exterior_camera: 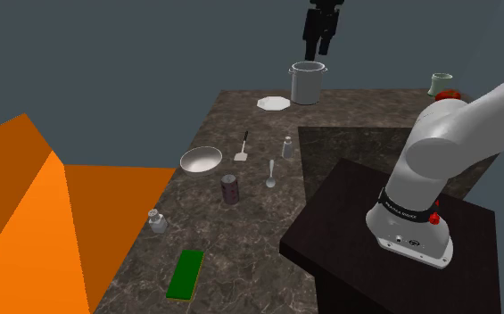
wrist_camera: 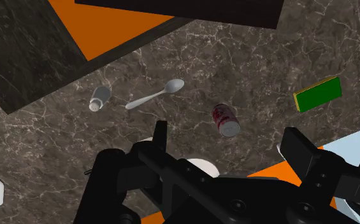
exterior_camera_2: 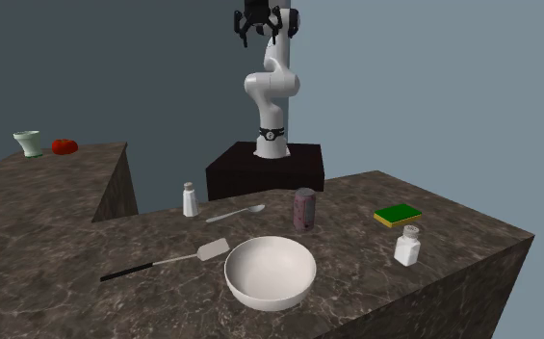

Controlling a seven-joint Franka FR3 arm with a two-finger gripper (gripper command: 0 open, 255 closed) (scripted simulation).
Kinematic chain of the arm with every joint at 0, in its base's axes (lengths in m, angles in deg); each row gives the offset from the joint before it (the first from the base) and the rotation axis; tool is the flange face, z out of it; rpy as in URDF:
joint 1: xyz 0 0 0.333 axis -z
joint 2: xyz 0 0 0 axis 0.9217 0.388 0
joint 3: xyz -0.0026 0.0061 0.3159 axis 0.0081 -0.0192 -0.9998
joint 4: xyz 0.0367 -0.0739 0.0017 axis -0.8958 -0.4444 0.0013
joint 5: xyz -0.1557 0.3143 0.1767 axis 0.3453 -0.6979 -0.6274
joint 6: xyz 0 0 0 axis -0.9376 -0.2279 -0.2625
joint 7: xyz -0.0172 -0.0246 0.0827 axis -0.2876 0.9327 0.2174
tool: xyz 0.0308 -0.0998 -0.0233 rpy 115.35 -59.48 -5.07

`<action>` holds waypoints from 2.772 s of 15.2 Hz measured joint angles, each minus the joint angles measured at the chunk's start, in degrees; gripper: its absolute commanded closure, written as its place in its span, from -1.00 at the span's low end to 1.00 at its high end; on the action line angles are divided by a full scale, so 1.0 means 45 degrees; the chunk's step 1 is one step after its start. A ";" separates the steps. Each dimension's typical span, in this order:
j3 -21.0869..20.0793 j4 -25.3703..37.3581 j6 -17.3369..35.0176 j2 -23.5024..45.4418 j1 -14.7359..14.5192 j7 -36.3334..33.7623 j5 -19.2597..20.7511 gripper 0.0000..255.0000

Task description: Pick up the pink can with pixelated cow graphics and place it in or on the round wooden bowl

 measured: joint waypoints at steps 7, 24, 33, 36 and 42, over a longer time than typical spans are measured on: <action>-0.0738 -0.1376 0.2072 0.0709 -0.0167 -0.0655 -0.0331 -1.00; -0.3088 -0.2691 0.9236 0.6604 -0.0482 -0.3084 -0.0445 -1.00; -0.3750 -0.1285 1.2183 1.1193 -0.0649 -0.5434 0.1384 -1.00; -0.3622 -0.0469 1.2733 1.2677 -0.0939 -0.6281 0.2193 -1.00; -0.3109 0.0490 1.3806 1.4849 -0.1453 -0.7205 0.3241 -1.00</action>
